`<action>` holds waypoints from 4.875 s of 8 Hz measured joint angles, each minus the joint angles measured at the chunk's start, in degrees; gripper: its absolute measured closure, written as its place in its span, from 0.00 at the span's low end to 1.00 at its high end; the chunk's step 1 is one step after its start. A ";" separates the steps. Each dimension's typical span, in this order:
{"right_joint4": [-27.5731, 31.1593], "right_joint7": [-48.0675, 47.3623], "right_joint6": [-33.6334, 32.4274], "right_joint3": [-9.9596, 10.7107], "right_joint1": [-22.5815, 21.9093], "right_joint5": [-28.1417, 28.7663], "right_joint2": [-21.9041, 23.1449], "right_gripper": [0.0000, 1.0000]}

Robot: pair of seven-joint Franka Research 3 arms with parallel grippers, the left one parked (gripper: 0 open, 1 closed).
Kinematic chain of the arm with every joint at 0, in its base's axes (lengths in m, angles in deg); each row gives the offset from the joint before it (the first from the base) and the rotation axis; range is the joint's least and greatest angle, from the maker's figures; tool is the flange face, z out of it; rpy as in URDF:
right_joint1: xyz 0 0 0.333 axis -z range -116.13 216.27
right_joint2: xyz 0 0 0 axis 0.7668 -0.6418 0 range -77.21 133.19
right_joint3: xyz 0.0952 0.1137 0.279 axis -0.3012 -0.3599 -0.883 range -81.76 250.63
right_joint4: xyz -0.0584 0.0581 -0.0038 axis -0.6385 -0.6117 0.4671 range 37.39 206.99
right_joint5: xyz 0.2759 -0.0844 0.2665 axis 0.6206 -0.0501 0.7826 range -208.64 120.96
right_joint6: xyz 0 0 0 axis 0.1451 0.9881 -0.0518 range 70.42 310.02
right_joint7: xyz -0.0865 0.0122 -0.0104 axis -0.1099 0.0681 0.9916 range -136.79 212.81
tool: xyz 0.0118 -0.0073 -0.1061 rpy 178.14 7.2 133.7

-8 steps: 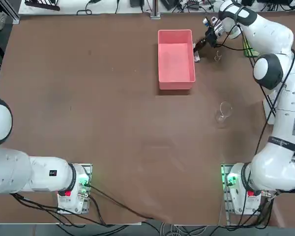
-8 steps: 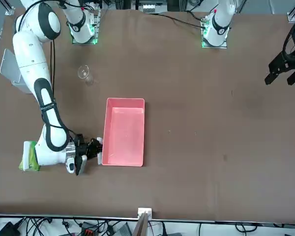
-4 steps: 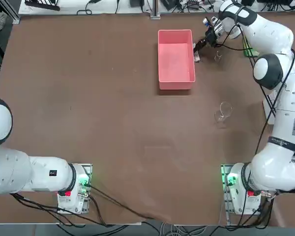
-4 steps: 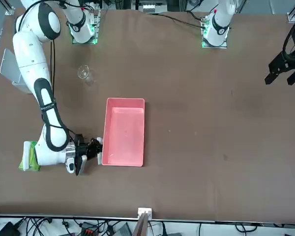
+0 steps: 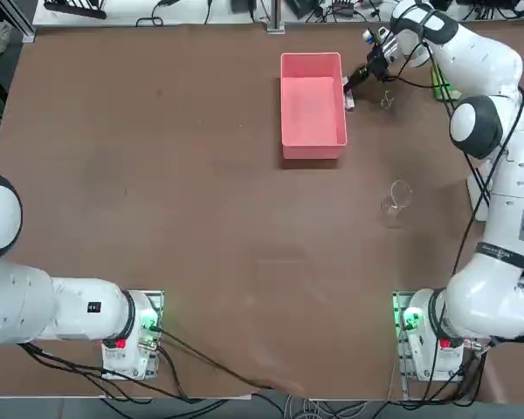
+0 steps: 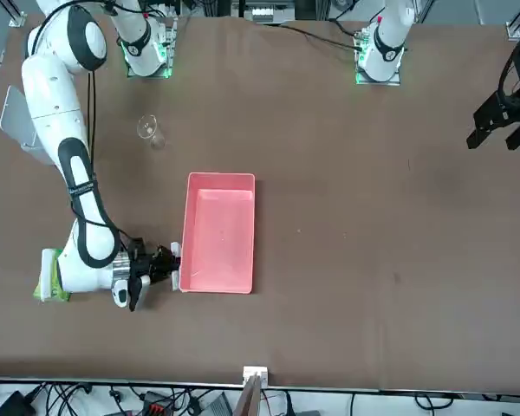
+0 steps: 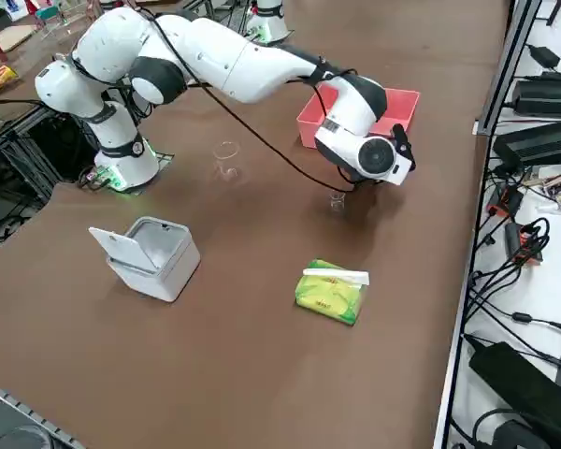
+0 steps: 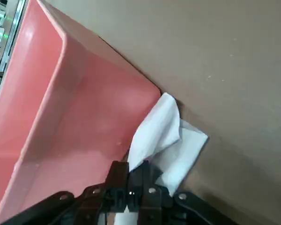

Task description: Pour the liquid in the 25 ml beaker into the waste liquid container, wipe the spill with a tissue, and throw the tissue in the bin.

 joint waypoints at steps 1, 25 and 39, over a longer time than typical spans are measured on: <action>-0.37 0.00 -0.46 0.37 0.00 -0.06 0.05 0.98; 23.58 -4.12 -26.00 14.74 9.99 -26.80 46.02 0.97; 41.70 3.39 -26.43 14.90 26.05 -41.55 53.33 0.97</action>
